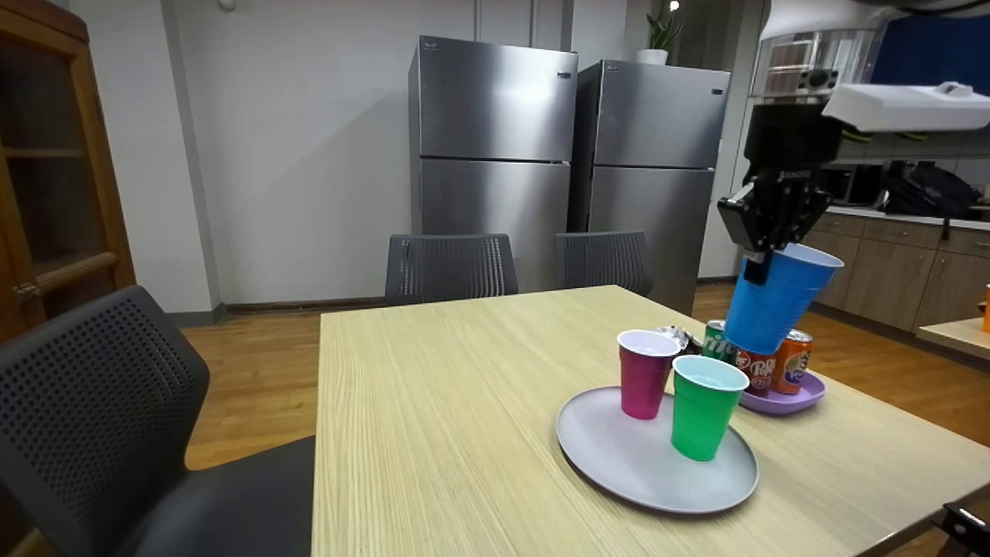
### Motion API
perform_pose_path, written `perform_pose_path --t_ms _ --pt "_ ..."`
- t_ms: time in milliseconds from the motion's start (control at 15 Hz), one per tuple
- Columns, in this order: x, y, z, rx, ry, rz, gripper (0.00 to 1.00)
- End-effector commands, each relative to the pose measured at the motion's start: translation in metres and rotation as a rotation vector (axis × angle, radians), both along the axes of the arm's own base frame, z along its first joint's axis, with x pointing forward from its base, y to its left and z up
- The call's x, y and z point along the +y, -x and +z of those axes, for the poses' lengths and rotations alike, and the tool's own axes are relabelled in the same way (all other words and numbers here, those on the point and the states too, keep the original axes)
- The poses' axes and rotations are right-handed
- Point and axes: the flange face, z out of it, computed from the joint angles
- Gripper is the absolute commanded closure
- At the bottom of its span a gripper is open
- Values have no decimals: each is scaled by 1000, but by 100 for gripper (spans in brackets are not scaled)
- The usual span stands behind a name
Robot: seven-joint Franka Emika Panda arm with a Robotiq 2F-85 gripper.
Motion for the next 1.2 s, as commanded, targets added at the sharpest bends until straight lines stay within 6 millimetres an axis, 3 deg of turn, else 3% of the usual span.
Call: perform_pose_path --t_ms 0,333,600,933,1133 --pt "42 22 20 -15 10 15 100" --pt "97 23 13 -18 32 54 100" --pt "127 22 -1 -19 49 46 100" --pt "146 9 -26 -11 62 2 100" --pt "146 1 -39 -2 47 -24 100"
